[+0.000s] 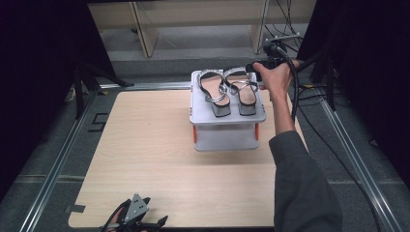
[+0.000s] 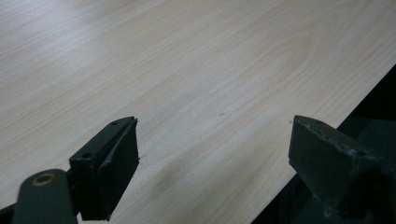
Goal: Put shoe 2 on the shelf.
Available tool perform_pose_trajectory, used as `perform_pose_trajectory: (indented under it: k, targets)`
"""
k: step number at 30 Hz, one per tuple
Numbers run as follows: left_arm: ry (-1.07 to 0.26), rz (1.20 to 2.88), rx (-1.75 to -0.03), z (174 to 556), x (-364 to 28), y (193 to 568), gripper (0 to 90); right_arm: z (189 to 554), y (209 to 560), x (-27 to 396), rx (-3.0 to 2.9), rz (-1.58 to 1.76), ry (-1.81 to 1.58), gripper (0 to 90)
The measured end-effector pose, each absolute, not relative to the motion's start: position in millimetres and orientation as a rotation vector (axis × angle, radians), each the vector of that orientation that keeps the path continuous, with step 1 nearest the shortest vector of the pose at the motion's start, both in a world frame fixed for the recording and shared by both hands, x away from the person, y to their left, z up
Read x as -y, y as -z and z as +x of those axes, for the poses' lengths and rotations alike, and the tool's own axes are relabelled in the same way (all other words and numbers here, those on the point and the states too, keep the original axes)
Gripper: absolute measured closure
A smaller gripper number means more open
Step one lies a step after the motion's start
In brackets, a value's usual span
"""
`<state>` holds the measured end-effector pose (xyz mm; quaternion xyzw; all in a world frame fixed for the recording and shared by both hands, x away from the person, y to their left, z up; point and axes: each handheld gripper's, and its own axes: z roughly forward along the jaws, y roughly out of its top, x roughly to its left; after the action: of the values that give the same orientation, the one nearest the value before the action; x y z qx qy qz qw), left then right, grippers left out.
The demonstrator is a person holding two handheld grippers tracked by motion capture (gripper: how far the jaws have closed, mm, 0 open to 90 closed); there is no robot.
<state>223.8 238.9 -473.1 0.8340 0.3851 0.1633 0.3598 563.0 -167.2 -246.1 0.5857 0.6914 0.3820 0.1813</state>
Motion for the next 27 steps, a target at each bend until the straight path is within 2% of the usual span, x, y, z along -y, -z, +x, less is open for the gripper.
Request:
perform_pose_trajectory:
  k: [10, 27]
  targets:
    - [-0.436, 2.147, -0.985, 223, -238, 472, 15.7, 524, 247, 186, -2.069, 1.665, -1.142, 24.9]
    - [-0.454, 2.141, -0.989, 223, -237, 474, 15.7, 430, 267, 209, -2.243, 1.36, -1.261, 24.5]
